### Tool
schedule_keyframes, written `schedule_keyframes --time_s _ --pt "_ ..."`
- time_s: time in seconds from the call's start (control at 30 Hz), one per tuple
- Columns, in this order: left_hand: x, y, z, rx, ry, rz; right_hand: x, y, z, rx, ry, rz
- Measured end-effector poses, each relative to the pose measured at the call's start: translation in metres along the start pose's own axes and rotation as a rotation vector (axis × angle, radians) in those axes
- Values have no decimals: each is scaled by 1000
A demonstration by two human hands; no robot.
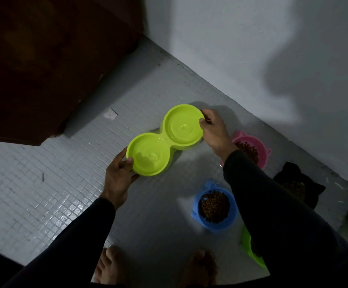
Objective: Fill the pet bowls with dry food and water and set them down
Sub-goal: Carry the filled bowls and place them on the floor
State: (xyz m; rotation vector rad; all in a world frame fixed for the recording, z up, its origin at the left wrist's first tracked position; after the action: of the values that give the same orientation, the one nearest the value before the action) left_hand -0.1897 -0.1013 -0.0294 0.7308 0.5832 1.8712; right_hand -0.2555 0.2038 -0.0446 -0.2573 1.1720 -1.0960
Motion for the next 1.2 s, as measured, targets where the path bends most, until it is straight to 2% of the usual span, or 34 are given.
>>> schedule_keyframes --time_s 0.37,0.9,1.2 --pt "-6 -16 -6 -33 65 -2 2 -14 -5 -152 -62 243" --pt "-1 -19 -7 -23 102 -97 13 -7 -12 -146 -82 366" --pt "0 -7 -11 71 143 -539 6 -15 6 -111 -108 361"
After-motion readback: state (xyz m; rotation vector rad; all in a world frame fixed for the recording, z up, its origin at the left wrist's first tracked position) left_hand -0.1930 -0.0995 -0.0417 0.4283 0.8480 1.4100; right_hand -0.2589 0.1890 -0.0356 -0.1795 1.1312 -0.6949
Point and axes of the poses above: each hand's wrist, its own z-axis away from the middle knuckle, its own x-axis out of the palm, y = z × x, the point moved 4 cm from there along -z, towards the middle knuckle, and after that the axes turned 13 degrees about z, right-handed, at the moved point
